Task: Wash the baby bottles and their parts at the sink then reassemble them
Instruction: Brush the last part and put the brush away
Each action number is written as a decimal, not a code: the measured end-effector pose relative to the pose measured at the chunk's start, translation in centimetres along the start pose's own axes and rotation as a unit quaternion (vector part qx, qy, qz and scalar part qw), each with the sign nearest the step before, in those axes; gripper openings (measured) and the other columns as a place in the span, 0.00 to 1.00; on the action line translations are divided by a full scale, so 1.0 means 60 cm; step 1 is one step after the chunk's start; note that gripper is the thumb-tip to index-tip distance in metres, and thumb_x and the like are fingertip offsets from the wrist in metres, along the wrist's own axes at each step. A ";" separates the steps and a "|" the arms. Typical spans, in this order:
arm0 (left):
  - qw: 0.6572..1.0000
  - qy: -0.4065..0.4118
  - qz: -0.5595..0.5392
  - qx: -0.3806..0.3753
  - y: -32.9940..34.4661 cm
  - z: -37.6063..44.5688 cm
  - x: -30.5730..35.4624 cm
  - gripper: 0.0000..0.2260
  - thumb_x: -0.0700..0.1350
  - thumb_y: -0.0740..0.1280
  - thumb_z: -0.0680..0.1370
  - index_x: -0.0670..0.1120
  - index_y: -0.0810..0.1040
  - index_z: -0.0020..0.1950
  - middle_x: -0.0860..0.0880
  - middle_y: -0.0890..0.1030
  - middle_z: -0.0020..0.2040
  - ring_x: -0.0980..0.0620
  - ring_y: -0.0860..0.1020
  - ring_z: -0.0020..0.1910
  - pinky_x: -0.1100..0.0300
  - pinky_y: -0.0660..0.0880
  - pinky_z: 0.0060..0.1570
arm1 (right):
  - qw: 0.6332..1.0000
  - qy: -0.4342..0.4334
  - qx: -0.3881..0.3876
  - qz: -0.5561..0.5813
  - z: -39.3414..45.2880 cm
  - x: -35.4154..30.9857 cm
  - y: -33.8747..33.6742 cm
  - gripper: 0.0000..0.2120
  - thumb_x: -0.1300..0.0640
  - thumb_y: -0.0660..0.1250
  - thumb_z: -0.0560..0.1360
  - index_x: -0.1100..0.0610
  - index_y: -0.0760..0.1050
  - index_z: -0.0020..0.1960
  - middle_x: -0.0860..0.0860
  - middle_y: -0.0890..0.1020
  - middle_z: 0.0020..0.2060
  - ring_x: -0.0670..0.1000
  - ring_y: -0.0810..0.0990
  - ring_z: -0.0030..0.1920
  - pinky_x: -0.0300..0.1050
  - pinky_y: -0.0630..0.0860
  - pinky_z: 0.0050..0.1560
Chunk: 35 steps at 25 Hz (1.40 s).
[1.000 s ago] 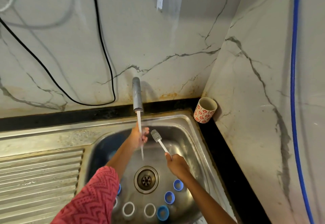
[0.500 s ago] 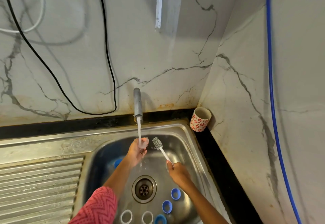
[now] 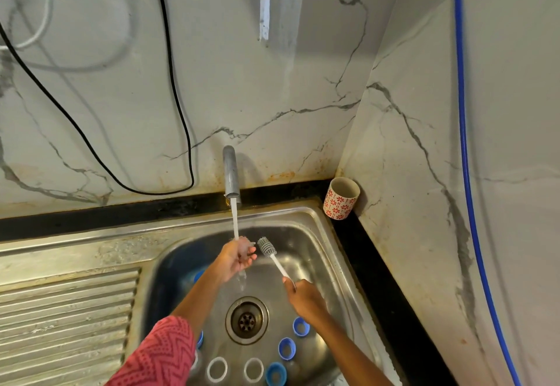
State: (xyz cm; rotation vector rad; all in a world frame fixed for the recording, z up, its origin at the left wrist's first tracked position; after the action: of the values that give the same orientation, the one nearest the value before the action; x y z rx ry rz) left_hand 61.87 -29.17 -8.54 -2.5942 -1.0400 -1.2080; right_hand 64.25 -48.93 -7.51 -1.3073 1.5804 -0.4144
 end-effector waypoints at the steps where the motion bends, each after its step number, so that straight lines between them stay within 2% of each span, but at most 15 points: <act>1: 1.000 -0.001 0.006 0.013 -0.004 0.002 0.007 0.04 0.36 0.59 0.80 0.41 0.73 0.48 0.46 0.76 0.35 0.52 0.74 0.31 0.64 0.74 0.25 | 1.000 0.000 -0.001 -0.002 0.000 0.001 0.003 0.26 0.41 0.48 0.81 0.60 0.76 0.50 0.52 0.76 0.40 0.52 0.74 0.41 0.41 0.68 0.41; 4: 0.996 0.028 0.019 0.080 -0.031 0.023 0.058 0.08 0.37 0.57 0.81 0.39 0.76 0.50 0.46 0.76 0.32 0.52 0.73 0.29 0.62 0.73 0.30 | 0.999 -0.007 -0.039 -0.010 -0.001 0.000 0.021 0.24 0.41 0.49 0.81 0.58 0.75 0.49 0.52 0.75 0.40 0.52 0.74 0.41 0.41 0.68 0.40; 6: 0.986 0.084 0.081 0.123 -0.045 0.032 0.116 0.09 0.38 0.59 0.80 0.37 0.76 0.55 0.46 0.74 0.34 0.52 0.70 0.30 0.62 0.70 0.32 | 0.996 -0.021 -0.079 -0.033 -0.004 -0.007 0.042 0.23 0.40 0.49 0.80 0.57 0.73 0.46 0.50 0.74 0.36 0.52 0.73 0.41 0.41 0.67 0.36; 8: 0.975 0.134 0.102 0.145 -0.049 0.033 0.167 0.09 0.38 0.60 0.80 0.35 0.75 0.56 0.44 0.76 0.38 0.50 0.74 0.35 0.60 0.72 0.35 | 0.993 -0.038 -0.102 -0.044 -0.005 -0.017 0.058 0.23 0.39 0.50 0.80 0.56 0.70 0.41 0.48 0.71 0.32 0.52 0.72 0.40 0.41 0.65 0.33; 11: 0.965 0.171 0.130 0.152 -0.042 0.027 0.205 0.08 0.36 0.65 0.77 0.34 0.75 0.54 0.39 0.79 0.48 0.41 0.78 0.49 0.48 0.77 0.53 | 0.995 -0.044 -0.092 -0.019 0.005 -0.029 0.060 0.26 0.39 0.50 0.79 0.59 0.76 0.49 0.52 0.75 0.39 0.51 0.73 0.41 0.42 0.68 0.40; 13: 0.951 0.180 0.169 0.187 -0.053 0.029 0.207 0.08 0.36 0.68 0.75 0.34 0.77 0.53 0.37 0.80 0.52 0.39 0.79 0.52 0.46 0.77 0.55 | 0.995 -0.047 -0.081 -0.018 0.013 -0.029 0.059 0.29 0.39 0.50 0.79 0.61 0.77 0.53 0.52 0.75 0.41 0.51 0.74 0.42 0.42 0.68 0.42; 16: 0.934 0.192 0.210 0.218 -0.060 0.028 0.208 0.09 0.36 0.67 0.76 0.33 0.78 0.54 0.36 0.80 0.53 0.39 0.79 0.52 0.46 0.77 0.54 | 0.995 -0.050 -0.081 -0.021 0.011 -0.026 0.055 0.27 0.40 0.50 0.80 0.61 0.77 0.51 0.53 0.75 0.40 0.51 0.74 0.42 0.41 0.68 0.41; 19: 0.925 0.196 0.246 0.214 -0.046 0.026 0.217 0.12 0.38 0.67 0.76 0.34 0.77 0.58 0.37 0.80 0.55 0.40 0.79 0.53 0.51 0.77 0.52 | 0.996 -0.051 -0.071 -0.026 0.006 -0.024 0.040 0.23 0.40 0.49 0.80 0.56 0.74 0.46 0.53 0.75 0.40 0.51 0.74 0.41 0.41 0.67 0.41; 22: 0.899 0.179 0.357 0.180 -0.018 0.026 0.214 0.15 0.42 0.62 0.79 0.36 0.75 0.62 0.39 0.78 0.57 0.43 0.78 0.53 0.61 0.73 0.40 | 0.997 -0.050 -0.044 -0.039 -0.001 -0.021 0.031 0.27 0.40 0.49 0.81 0.60 0.77 0.53 0.55 0.78 0.43 0.54 0.77 0.45 0.43 0.70 0.44; 25: 0.870 0.215 0.423 0.135 -0.002 0.011 0.224 0.14 0.41 0.61 0.79 0.35 0.75 0.61 0.37 0.78 0.55 0.43 0.78 0.48 0.60 0.72 0.40 | 0.998 -0.047 0.003 -0.029 -0.010 -0.019 0.013 0.28 0.41 0.48 0.81 0.61 0.77 0.56 0.57 0.81 0.51 0.56 0.79 0.52 0.44 0.72 0.49; 27: 0.887 0.234 0.386 0.101 -0.011 0.000 0.220 0.15 0.38 0.61 0.79 0.36 0.73 0.65 0.36 0.78 0.55 0.46 0.76 0.45 0.57 0.74 0.42 | 0.999 -0.045 0.021 -0.019 -0.016 -0.016 0.004 0.27 0.42 0.48 0.81 0.61 0.77 0.55 0.57 0.81 0.50 0.56 0.79 0.51 0.44 0.71 0.46; 29: 0.897 0.205 0.385 0.067 -0.026 -0.007 0.188 0.20 0.37 0.61 0.78 0.41 0.67 0.70 0.36 0.78 0.55 0.46 0.76 0.47 0.55 0.75 0.45 | 0.999 -0.034 0.020 -0.026 -0.030 -0.005 -0.001 0.27 0.42 0.48 0.81 0.61 0.77 0.55 0.56 0.81 0.50 0.54 0.78 0.48 0.42 0.69 0.44; 31: 0.838 0.110 0.535 0.020 -0.032 -0.014 0.116 0.24 0.40 0.64 0.76 0.44 0.63 0.71 0.40 0.75 0.55 0.47 0.74 0.50 0.56 0.74 0.47 | 0.999 -0.023 0.011 -0.047 -0.046 0.011 -0.001 0.26 0.42 0.48 0.81 0.61 0.76 0.57 0.56 0.81 0.52 0.53 0.77 0.47 0.43 0.70 0.46; 33: 0.736 0.018 0.676 -0.029 -0.027 -0.030 0.040 0.26 0.40 0.63 0.76 0.41 0.59 0.72 0.44 0.74 0.55 0.52 0.74 0.47 0.61 0.71 0.43 | 0.998 -0.013 0.014 -0.054 -0.060 0.021 -0.007 0.26 0.42 0.48 0.81 0.61 0.75 0.57 0.56 0.80 0.52 0.55 0.78 0.52 0.43 0.70 0.47; 35: 0.653 0.047 0.756 -0.024 -0.007 -0.041 0.014 0.22 0.39 0.62 0.78 0.39 0.61 0.72 0.43 0.73 0.63 0.50 0.76 0.54 0.61 0.73 0.48 | 0.999 -0.006 0.019 -0.042 -0.067 0.026 -0.014 0.25 0.42 0.49 0.81 0.60 0.76 0.55 0.55 0.80 0.47 0.55 0.79 0.51 0.43 0.69 0.45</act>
State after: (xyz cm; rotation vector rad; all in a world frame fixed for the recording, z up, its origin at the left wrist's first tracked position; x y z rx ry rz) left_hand 60.39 -29.26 -6.36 -2.0846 1.1322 -0.7079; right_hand 61.44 -51.86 -5.83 -1.3479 1.5044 -0.4865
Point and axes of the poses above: each hand's wrist, its own z-axis towards the middle knuckle, its own y-axis out of the palm, x = y × z, the point moved 9 cm from there along z, towards the middle knuckle
